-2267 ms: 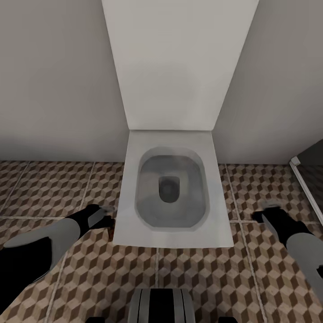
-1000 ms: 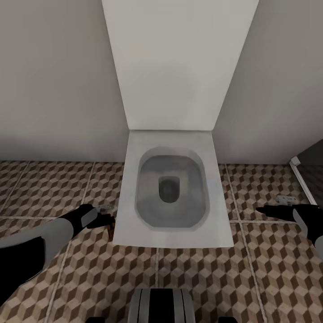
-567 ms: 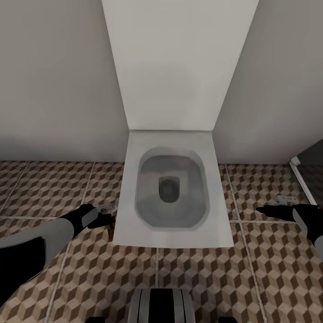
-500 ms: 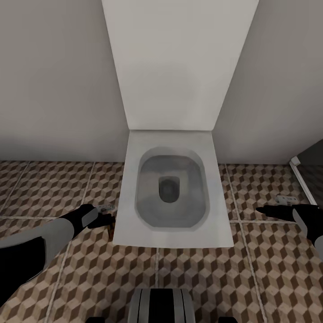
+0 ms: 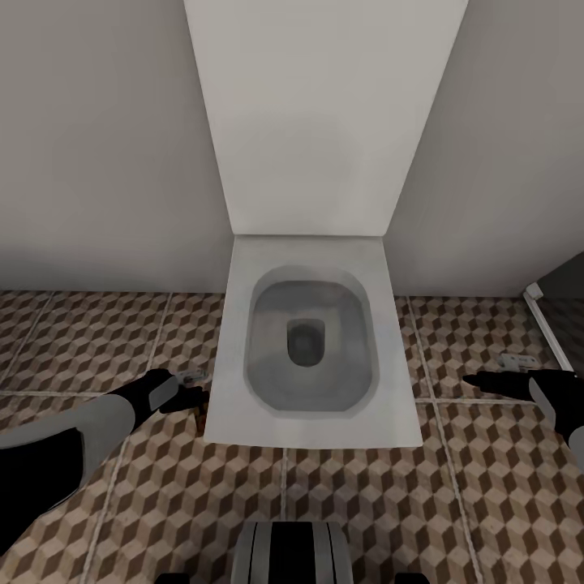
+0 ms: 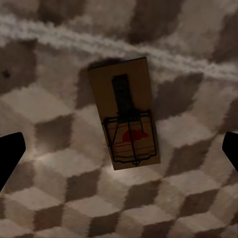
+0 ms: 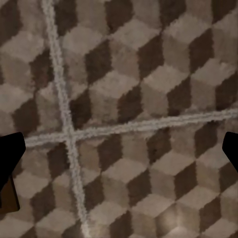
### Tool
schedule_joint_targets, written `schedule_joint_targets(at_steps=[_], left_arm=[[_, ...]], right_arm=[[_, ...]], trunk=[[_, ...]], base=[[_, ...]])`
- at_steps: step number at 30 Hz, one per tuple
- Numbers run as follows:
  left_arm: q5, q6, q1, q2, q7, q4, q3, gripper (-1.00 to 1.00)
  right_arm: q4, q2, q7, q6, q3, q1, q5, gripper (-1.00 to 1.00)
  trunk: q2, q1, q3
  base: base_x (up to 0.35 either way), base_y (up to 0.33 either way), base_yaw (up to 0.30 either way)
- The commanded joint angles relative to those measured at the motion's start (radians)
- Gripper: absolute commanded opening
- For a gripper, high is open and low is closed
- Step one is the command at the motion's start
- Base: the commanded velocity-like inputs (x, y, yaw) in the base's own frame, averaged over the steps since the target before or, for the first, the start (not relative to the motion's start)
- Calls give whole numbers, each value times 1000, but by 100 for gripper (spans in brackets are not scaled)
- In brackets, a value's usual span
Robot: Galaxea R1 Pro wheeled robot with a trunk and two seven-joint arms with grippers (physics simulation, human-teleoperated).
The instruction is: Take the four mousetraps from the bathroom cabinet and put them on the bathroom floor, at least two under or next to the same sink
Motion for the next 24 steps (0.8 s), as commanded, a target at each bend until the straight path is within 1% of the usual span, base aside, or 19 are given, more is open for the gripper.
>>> schedule_joint_targets(at_steps=[1, 13, 24], left_arm=[[10, 2, 0, 1, 8, -4, -5, 100], [11, 1, 1, -8, 7, -4, -6, 100], [11, 1, 1, -8, 7, -5, -6, 100]], right_arm=[[-1, 0, 4, 7, -6, 0, 1, 100], [-3, -1, 7, 7, -6, 0, 1, 100], [-3, 1, 6, 7, -6, 0, 1, 100]], trunk=[[0, 0, -1], [0, 0, -1], [0, 0, -1]], base=[[0, 0, 0], [0, 0, 0], [0, 0, 0]])
